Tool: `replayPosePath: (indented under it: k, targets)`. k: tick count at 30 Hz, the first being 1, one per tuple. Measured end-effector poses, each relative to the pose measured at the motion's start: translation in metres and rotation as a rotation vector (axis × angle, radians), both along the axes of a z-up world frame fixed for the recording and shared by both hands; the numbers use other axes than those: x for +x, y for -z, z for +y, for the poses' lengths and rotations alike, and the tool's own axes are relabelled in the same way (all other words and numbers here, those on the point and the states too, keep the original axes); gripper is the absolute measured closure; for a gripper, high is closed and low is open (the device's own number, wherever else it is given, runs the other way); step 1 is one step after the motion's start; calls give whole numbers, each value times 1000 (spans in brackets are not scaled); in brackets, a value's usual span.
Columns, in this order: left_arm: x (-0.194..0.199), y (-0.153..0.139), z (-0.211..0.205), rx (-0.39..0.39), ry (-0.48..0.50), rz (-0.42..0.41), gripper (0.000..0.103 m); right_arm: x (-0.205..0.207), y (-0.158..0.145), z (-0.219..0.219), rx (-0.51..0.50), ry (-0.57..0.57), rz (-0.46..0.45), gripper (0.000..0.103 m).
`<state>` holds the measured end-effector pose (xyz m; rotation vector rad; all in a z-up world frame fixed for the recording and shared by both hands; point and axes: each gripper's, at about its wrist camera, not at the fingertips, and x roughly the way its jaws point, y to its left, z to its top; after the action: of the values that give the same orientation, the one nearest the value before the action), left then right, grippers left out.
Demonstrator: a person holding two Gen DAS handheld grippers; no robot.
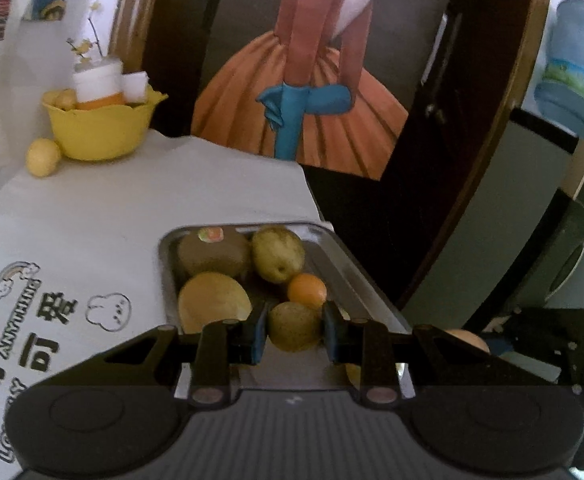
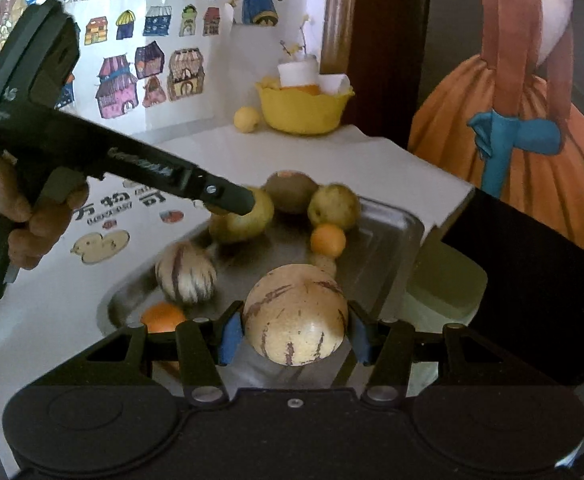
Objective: Organize fruits
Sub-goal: 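Lower the brown fruit into the tray and open the left tool while the right tool holds the melon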
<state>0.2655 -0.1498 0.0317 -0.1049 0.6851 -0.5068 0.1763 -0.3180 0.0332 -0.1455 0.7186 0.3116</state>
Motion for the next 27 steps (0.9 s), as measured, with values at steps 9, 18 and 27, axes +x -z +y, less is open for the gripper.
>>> replayPosePath:
  k: [9,18,27]
  targets:
    - [-1,18,-26,91,29,1,72,-15,21,3,26,70,2,48]
    - [0,27,-38,142,45,-7,72,-20,34,5,50,116,-8,48]
    - [3,32,-39,159,47,14,72,-23,37,8,62,159,-40,47]
